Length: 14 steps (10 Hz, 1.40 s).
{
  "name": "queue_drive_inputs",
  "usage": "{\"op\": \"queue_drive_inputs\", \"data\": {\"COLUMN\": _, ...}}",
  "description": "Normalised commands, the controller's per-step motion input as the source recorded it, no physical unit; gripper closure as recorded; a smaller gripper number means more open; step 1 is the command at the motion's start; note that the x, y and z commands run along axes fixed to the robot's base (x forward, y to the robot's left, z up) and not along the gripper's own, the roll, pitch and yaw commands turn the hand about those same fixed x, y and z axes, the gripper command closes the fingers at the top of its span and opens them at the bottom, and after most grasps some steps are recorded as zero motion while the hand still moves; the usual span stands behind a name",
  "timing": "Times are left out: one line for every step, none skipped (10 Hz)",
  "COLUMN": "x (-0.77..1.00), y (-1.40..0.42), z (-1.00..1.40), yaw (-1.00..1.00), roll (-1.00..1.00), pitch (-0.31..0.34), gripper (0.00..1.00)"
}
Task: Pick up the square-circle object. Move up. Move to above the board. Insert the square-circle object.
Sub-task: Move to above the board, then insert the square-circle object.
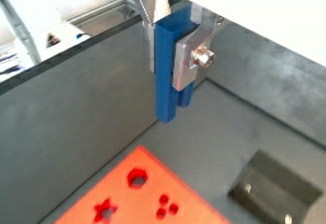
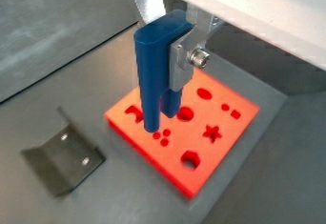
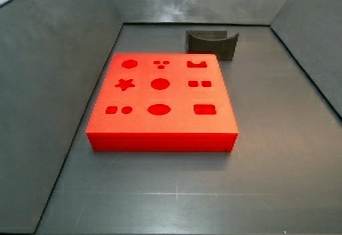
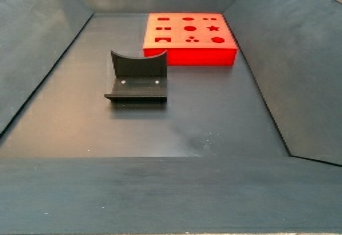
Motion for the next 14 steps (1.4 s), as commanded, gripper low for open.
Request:
{"op": "queue_drive_inputs", "data": {"x": 0.34, "y": -1.0, "z": 0.06, "yaw": 0.0, "roll": 0.01, "pitch": 0.121, "gripper": 1.0}}
{"op": "queue_drive_inputs", "data": {"x": 0.36, "y": -1.0, "z": 0.06, "yaw": 0.01, "roll": 0.01, "pitch": 0.126, "gripper": 1.0}}
{"op": "queue_drive_inputs", "data": {"x": 0.37, "y": -1.0, "z": 0.07, "yaw": 0.01, "roll": 0.0, "pitch": 0.136, "gripper": 1.0}}
{"op": "queue_drive_inputs", "data": {"x": 0.39, "y": -1.0, "z": 0.07, "yaw": 0.01, "roll": 0.01, "pitch": 0.141, "gripper": 1.0}}
{"op": "queue_drive_inputs", "data": {"x": 0.39, "y": -0.93, "z": 0.07, "yaw": 0.01, "roll": 0.01, "pitch": 0.138, "gripper": 1.0}}
{"op": "queue_drive_inputs", "data": {"x": 0.26, "y": -0.54, "z": 0.05, "yaw": 0.01, "roll": 0.03, "pitch": 0.14, "gripper": 1.0}}
{"op": "queue_drive_inputs", "data": {"x": 0.2, "y": -0.38, "z": 0.04, "yaw": 0.01, "roll": 0.04, "pitch": 0.134, "gripper": 1.0}}
{"op": "queue_drive_inputs", "data": {"x": 0.14, "y": -0.23, "z": 0.04, "yaw": 0.01, "roll": 0.05, "pitch": 0.105, "gripper": 1.0}}
{"op": "queue_drive_inputs", "data": {"x": -0.07, "y": -0.03, "z": 0.0, "yaw": 0.0, "roll": 0.0, "pitch": 0.0, "gripper": 1.0}}
{"op": "queue_drive_inputs", "data": {"x": -0.21, "y": -0.19, "z": 0.0, "yaw": -0.59, "roll": 0.04, "pitch": -0.12, "gripper": 1.0}}
{"op": "queue_drive_inputs", "data": {"x": 0.0, "y": 0.0, "z": 0.0, "yaw": -1.0, "roll": 0.0, "pitch": -0.086, "gripper": 1.0}}
{"op": "queue_drive_inputs", "data": {"x": 0.0, "y": 0.0, "z": 0.0, "yaw": -1.0, "roll": 0.0, "pitch": -0.061, "gripper": 1.0}}
{"op": "queue_drive_inputs", "data": {"x": 0.0, "y": 0.0, "z": -0.07, "yaw": -1.0, "roll": 0.0, "pitch": -0.021, "gripper": 1.0}}
{"op": "queue_drive_inputs", "data": {"x": 0.0, "y": 0.0, "z": -0.15, "yaw": -1.0, "roll": 0.0, "pitch": 0.0, "gripper": 1.0}}
